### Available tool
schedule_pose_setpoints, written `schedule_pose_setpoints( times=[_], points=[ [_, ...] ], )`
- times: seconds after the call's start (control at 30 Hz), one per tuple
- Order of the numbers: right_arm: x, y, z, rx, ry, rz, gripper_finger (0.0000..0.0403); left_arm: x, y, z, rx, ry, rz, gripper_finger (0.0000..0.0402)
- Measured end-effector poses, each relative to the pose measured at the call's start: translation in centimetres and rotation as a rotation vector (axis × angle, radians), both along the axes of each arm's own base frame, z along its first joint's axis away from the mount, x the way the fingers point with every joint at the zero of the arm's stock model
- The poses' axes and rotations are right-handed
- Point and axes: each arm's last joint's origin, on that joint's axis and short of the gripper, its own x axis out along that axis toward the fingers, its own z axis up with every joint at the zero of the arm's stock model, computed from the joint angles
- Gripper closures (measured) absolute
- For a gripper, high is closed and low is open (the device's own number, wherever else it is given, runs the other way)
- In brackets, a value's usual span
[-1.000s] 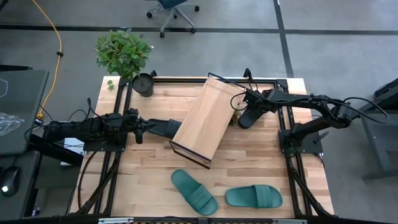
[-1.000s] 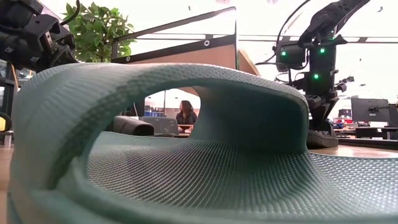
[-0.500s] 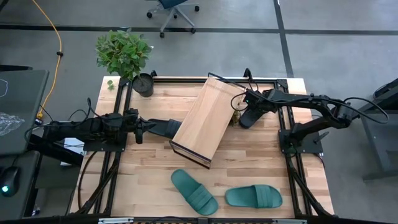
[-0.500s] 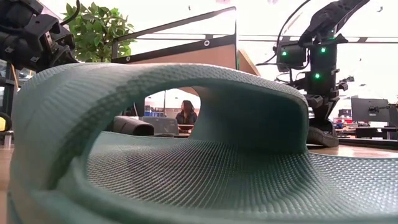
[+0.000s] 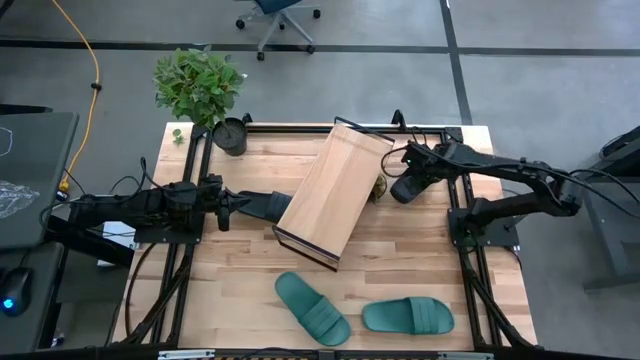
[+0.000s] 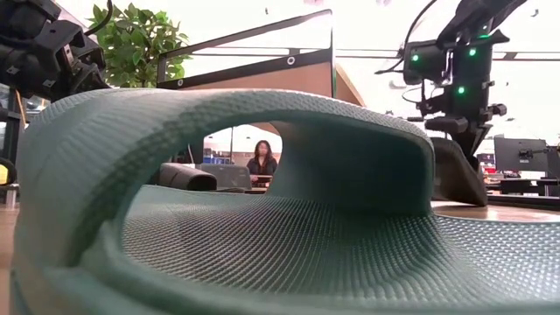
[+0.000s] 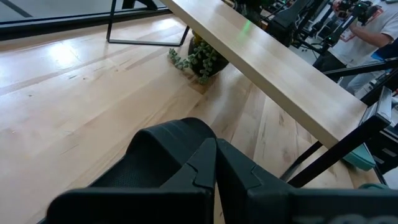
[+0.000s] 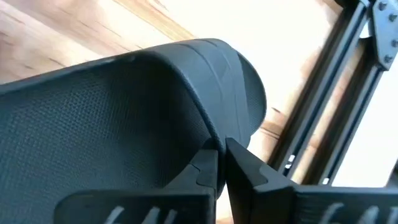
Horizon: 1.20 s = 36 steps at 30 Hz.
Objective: Pick and place slides into the shelf
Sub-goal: Put the right black slipper on the shelf
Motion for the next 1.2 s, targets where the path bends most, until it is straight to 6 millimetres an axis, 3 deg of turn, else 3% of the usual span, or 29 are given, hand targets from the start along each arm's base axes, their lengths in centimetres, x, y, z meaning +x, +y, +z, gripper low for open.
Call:
schedule_pose_setpoints(
  times=[0.73, 0.9, 1.2],
  points=[
    [-3.0, 2.0, 3.4, -0.017, -0.189, -0.074, 0.0403, 0.0, 0.0, 0.0, -0.003, -0.001, 0.001, 0.0401],
    [-3.1, 2.0, 6.1, -0.037, -0.25, -0.093, 0.0403, 0.0, 0.0, 0.0, -0.003, -0.001, 0.001, 0.0401],
    [-2.2, 1.7, 13.0, -0.052, -0.437, -0.095, 0.0403, 0.0, 0.0, 0.0, -0.004, -0.002, 0.002, 0.0401]
  ],
)
